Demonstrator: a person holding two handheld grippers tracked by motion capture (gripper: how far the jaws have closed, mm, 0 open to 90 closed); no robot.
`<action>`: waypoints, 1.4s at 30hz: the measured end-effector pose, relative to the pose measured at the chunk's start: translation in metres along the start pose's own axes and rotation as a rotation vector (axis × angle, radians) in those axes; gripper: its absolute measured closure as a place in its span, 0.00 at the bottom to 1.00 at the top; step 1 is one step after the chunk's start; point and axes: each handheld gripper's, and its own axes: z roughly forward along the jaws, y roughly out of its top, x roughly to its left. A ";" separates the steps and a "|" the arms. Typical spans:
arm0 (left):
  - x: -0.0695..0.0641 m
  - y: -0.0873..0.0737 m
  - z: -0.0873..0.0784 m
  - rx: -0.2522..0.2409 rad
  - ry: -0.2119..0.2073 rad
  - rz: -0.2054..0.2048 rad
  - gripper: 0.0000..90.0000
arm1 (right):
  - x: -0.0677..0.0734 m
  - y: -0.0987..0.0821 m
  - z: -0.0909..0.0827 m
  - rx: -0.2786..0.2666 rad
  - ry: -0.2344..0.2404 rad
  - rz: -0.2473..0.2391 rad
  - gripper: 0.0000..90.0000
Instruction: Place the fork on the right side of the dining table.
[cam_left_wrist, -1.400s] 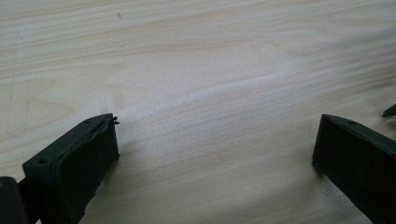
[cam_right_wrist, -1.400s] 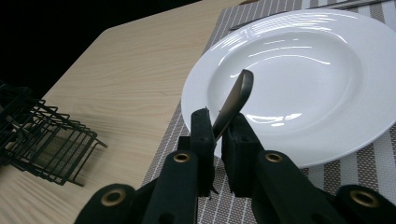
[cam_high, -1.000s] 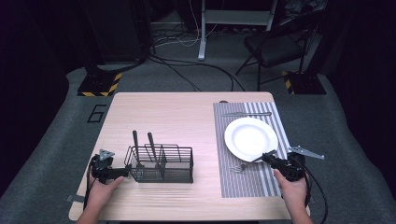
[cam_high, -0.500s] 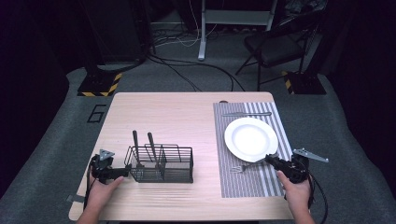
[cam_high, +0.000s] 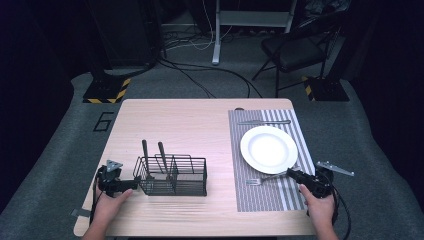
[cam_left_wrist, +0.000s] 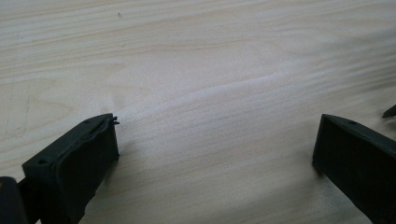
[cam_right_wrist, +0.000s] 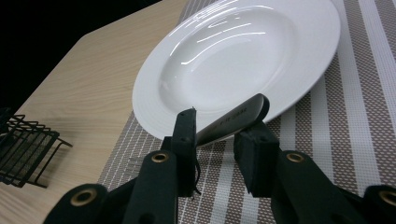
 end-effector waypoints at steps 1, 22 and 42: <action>0.000 0.000 0.000 0.000 0.000 0.000 0.00 | -0.003 -0.001 0.000 0.003 0.002 0.005 0.77; 0.000 0.000 0.000 0.000 0.000 0.000 0.00 | -0.030 -0.019 0.000 -0.027 0.029 0.234 0.83; 0.000 0.000 0.000 0.000 0.000 0.000 0.00 | -0.036 -0.027 0.002 0.007 -0.073 0.337 0.79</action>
